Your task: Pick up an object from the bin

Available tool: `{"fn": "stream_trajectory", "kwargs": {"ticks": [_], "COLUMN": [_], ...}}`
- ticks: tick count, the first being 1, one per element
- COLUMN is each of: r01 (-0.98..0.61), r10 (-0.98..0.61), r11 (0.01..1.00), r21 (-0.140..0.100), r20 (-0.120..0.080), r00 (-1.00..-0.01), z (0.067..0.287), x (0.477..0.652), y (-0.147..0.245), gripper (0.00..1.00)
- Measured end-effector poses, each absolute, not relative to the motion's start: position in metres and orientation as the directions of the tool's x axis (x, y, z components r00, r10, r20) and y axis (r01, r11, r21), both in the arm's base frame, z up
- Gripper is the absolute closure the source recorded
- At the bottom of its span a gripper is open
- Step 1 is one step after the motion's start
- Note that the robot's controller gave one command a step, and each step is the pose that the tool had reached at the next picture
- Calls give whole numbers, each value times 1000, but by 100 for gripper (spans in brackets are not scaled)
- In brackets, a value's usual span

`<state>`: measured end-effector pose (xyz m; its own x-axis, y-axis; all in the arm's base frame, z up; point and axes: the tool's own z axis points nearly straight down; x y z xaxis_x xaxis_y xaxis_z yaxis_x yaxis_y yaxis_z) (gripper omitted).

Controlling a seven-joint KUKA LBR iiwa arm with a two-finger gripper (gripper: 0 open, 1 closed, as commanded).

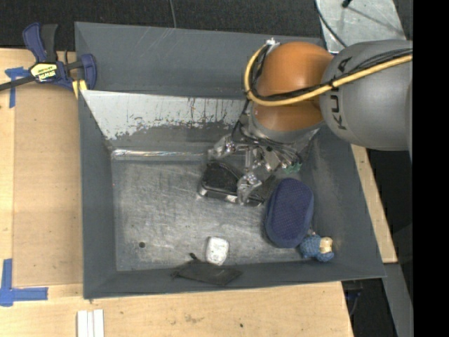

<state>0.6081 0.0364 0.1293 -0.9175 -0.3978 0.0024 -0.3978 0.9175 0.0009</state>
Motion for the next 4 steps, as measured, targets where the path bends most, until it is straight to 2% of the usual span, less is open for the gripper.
{"fn": "stream_trajectory", "kwargs": {"ticks": [1, 2, 4], "r01": [-442, -440, -469], "r10": [-442, -440, -469], "r11": [897, 898, 883], "r21": [-4, -1, -3], "r20": [-12, -12, -5], "r00": [-897, -898, -883], "z": [98, 97, 254], "x": [615, 615, 621], "y": [40, 40, 47], "gripper": [0, 100, 100]}}
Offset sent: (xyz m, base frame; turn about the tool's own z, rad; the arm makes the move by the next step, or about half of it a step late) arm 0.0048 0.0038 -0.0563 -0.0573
